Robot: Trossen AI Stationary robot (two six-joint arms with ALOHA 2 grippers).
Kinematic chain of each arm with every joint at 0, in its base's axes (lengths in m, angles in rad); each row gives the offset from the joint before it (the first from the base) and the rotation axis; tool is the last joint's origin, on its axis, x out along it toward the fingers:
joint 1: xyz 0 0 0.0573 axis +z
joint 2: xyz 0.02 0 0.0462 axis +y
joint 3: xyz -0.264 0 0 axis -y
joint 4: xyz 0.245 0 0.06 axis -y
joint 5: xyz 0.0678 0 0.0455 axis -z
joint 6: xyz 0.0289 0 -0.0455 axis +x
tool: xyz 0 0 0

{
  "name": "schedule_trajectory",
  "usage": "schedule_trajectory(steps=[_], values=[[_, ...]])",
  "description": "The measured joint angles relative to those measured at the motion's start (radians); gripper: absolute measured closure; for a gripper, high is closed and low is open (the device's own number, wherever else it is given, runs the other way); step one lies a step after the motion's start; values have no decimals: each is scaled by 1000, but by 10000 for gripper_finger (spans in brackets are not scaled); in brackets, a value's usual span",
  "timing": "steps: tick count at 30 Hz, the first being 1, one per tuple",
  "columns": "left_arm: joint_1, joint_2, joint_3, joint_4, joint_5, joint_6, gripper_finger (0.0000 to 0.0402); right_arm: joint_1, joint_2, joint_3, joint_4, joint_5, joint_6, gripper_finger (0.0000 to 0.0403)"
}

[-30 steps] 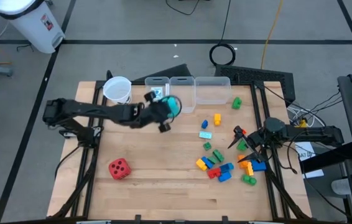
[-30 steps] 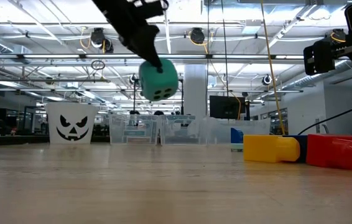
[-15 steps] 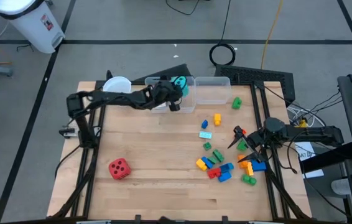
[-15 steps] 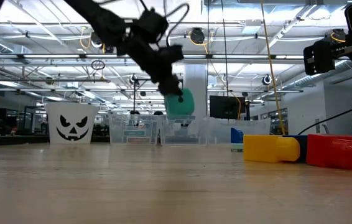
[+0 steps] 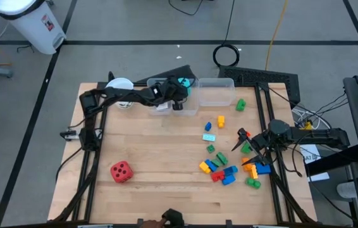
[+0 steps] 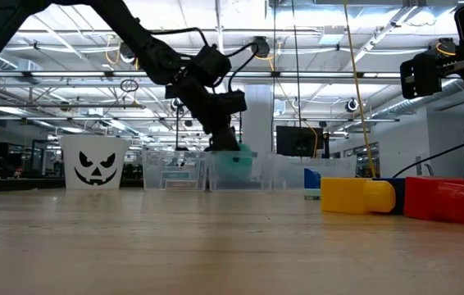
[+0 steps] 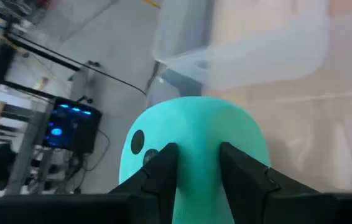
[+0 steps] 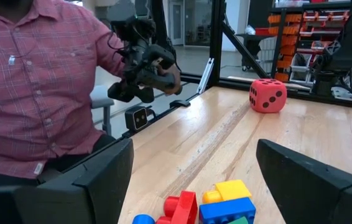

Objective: Pick & Place Toys
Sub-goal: Put the light blue dice into the middle transparent bin

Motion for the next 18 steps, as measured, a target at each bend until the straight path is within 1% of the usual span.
schedule_trajectory(steps=[11,14,18], values=[[-2,0,-1,5,13,7,279,0,0,0,0,0,0,89],[-2,0,-1,5,7,-21,254,0,0,0,0,0,0,88],[-1,0,-1,4,3,-47,197,0,0,0,0,0,0,89]])
